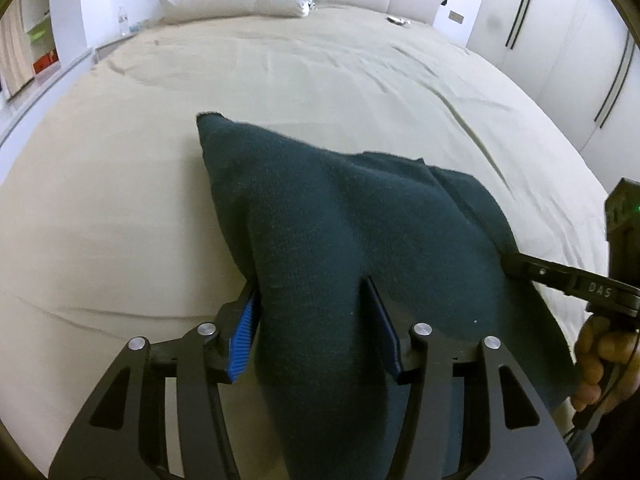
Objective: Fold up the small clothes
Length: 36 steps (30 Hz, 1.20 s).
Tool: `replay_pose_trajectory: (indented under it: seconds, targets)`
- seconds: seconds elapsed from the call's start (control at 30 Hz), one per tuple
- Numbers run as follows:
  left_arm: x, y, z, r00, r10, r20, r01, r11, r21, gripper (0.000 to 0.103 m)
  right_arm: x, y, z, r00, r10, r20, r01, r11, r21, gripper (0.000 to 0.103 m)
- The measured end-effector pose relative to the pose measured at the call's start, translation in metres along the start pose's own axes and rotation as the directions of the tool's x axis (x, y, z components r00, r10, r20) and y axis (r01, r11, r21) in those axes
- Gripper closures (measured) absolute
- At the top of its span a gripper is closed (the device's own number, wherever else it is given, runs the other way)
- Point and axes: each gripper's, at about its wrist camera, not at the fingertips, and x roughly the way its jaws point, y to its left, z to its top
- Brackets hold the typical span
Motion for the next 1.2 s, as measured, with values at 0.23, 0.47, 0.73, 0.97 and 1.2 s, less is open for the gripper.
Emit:
replay_pose_trajectory:
  seconds: [0.23, 0.47, 0.73, 0.97, 1.2]
  targets:
    - [-0.074, -0.023, -0.007, 0.983, 0.106, 0.153, -0.11, 0.994, 0.02, 0.044, -0.072, 0.023, -0.021, 0.978, -0.113, 0.174, 0.129, 0.988, -0.084, 0.042]
    - [-0.185, -0.061, -0.021, 0.853, 0.294, 0.431, -0.312, 0.95, -0.031, 0.001, -0.163, 0.083, -0.05, 0.885, -0.102, 0.454, 0.191, 0.969, -0.156, 0.005]
    - [-0.274, -0.073, -0.038, 0.814, 0.27, 0.515, -0.237, 0.963, -0.13, 0.0, -0.232, 0.136, -0.074, 0.765, -0.092, 0.637, 0.275, 0.942, -0.195, 0.0]
    - [-0.281, -0.067, -0.056, 0.884, 0.256, 0.391, -0.218, 0.966, -0.14, 0.0, -0.223, 0.141, -0.085, 0.843, -0.118, 0.525, 0.249, 0.95, -0.187, 0.0]
    - [-0.263, -0.058, -0.083, 0.929, 0.22, 0.296, -0.175, 0.97, -0.169, 0.0, -0.209, 0.142, -0.094, 0.866, -0.173, 0.47, 0.277, 0.947, -0.161, 0.0]
